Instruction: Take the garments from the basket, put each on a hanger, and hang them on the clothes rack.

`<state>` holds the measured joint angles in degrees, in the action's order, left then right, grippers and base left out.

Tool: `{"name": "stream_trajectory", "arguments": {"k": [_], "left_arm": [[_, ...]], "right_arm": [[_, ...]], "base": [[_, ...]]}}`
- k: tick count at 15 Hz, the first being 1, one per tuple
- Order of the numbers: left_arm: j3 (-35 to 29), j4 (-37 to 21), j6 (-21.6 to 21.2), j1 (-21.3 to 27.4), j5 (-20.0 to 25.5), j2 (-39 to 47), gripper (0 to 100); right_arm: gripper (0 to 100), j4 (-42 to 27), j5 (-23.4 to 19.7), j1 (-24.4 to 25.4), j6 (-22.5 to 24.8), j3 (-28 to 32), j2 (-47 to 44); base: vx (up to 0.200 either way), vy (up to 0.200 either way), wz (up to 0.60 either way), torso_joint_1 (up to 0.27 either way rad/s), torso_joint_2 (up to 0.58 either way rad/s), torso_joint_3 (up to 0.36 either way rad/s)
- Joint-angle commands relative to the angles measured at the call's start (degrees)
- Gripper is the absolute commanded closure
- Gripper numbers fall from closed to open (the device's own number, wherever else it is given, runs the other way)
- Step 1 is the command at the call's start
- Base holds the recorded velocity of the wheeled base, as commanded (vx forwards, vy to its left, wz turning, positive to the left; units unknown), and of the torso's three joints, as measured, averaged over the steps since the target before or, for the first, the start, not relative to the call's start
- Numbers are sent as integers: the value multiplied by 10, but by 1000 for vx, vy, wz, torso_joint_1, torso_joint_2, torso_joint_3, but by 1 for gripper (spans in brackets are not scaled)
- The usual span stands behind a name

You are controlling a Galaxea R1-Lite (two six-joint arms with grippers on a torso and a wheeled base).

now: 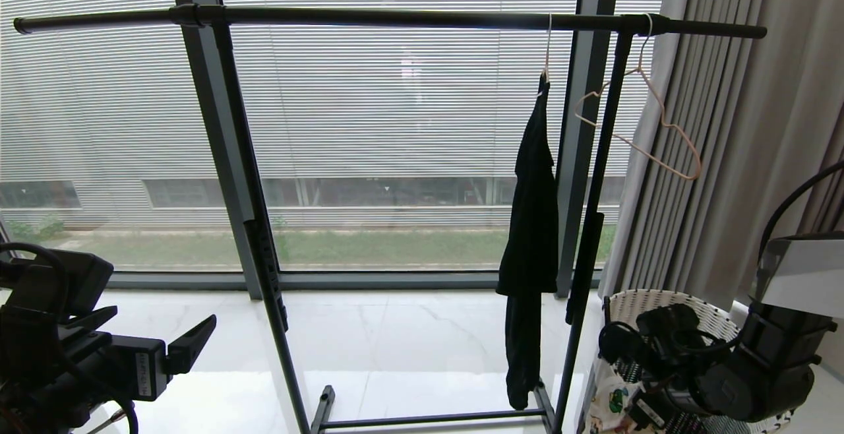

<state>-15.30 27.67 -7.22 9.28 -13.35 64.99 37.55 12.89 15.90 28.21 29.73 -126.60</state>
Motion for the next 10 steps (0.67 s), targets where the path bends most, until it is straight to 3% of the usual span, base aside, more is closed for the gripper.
{"name": "stream_trajectory", "arguments": {"k": [1,10], "left_arm": [[0,0,0,0,0,0,0],[1,0,0,0,0,-2,0]], "right_arm": [[0,0,-2,-1,7,-12,11],[0,2,-1,-11,10,18,-5]], "base": [[0,0,0,0,0,0],[0,0,0,0,0,0]]}}
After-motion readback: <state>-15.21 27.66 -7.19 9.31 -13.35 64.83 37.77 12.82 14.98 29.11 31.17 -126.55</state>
